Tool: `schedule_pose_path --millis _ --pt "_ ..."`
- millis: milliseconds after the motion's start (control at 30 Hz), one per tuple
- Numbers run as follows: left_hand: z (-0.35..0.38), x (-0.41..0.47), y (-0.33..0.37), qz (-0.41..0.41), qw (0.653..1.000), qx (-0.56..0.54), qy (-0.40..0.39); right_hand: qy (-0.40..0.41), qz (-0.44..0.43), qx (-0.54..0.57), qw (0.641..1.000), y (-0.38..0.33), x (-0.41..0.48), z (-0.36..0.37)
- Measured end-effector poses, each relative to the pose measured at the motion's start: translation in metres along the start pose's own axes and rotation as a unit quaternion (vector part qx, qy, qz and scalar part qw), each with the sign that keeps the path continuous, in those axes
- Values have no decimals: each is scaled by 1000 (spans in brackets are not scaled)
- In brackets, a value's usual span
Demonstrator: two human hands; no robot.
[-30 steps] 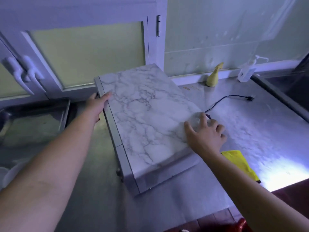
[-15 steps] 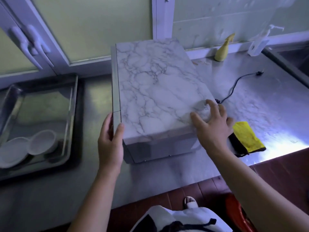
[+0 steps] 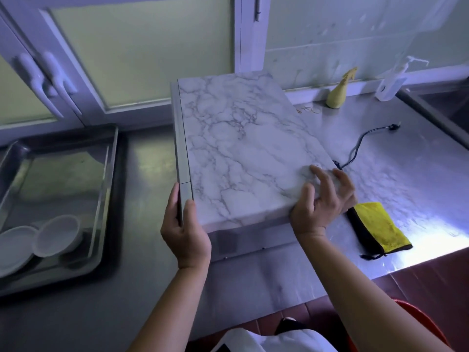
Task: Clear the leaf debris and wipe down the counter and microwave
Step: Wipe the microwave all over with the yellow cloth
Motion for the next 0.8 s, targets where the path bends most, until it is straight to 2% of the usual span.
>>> schedule_pose_path --millis 433,633,800 --pt "77 89 -5 -36 999 12 5 -161 67 11 985 21 55 105" --pt "82 100 -12 -30 999 31 -2 -201 63 36 977 23 59 110" --pt "83 95 -12 -88 992 84 -37 -288 36 57 955 19 63 104"
Point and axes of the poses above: each hand's wrist, its own x-axis towards the middle knuckle, its own z-axis out of the palm, y = z × x, the point moved 8 cm from there along x, towards the middle knuckle, and after that the axes turned 12 degrees about -z, right-handed, at the moved point
